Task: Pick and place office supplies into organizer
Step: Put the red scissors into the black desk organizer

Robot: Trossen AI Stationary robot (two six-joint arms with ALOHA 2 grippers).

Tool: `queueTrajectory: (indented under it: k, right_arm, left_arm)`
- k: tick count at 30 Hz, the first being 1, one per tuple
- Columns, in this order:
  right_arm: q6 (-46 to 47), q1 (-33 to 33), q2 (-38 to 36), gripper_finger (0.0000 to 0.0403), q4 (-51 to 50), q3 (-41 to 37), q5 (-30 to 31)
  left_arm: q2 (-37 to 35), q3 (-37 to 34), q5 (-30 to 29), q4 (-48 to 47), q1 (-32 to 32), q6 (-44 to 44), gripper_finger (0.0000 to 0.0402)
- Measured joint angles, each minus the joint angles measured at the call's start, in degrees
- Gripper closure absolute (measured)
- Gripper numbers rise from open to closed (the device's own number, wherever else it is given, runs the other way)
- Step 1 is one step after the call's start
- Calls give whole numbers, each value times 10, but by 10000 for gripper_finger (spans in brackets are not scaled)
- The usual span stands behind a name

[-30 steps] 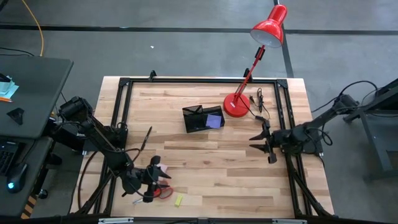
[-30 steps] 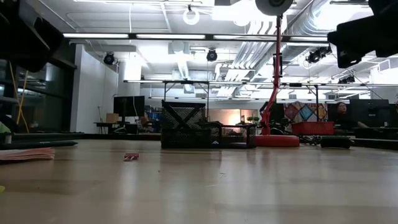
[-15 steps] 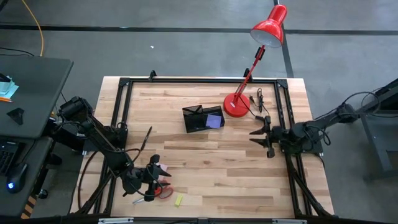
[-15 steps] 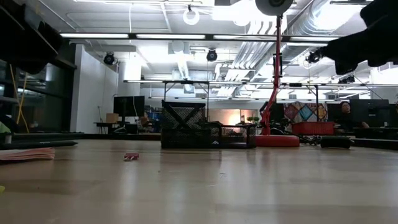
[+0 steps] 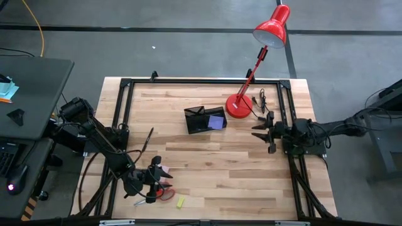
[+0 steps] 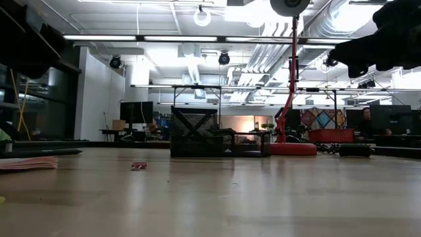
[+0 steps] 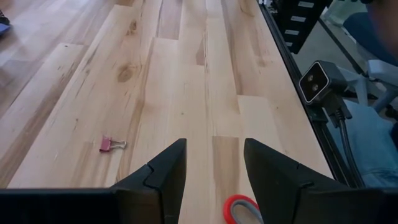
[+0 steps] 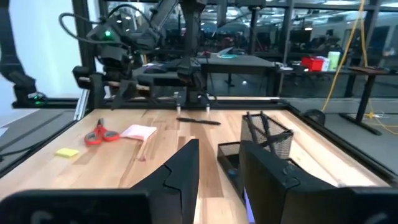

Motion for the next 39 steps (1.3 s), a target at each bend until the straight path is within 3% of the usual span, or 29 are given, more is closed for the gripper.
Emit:
queueTrajectory:
  k: [8,17,24,31,34,39]
  right_arm:
    - [6,-1,0,295,-1,0,22]
    - [9,-1,0,295,-1,0,23]
    - [9,-1,0,295,-2,0,23]
    - [9,0,0,295,-5,0,23]
    - [9,-1,0,295,-5,0,23]
    - [9,0,1,295,-11,0,23]
  left_arm:
    - [0,0,14,-5,0,-27,250]
    - [0,0,109,-39,-1,-164,250]
    - [0,0,130,-50,-3,-249,250]
    - [1,0,113,-48,-35,-297,250]
    - [16,0,98,-24,-44,-298,250]
    - [77,43,129,-29,-41,-289,250]
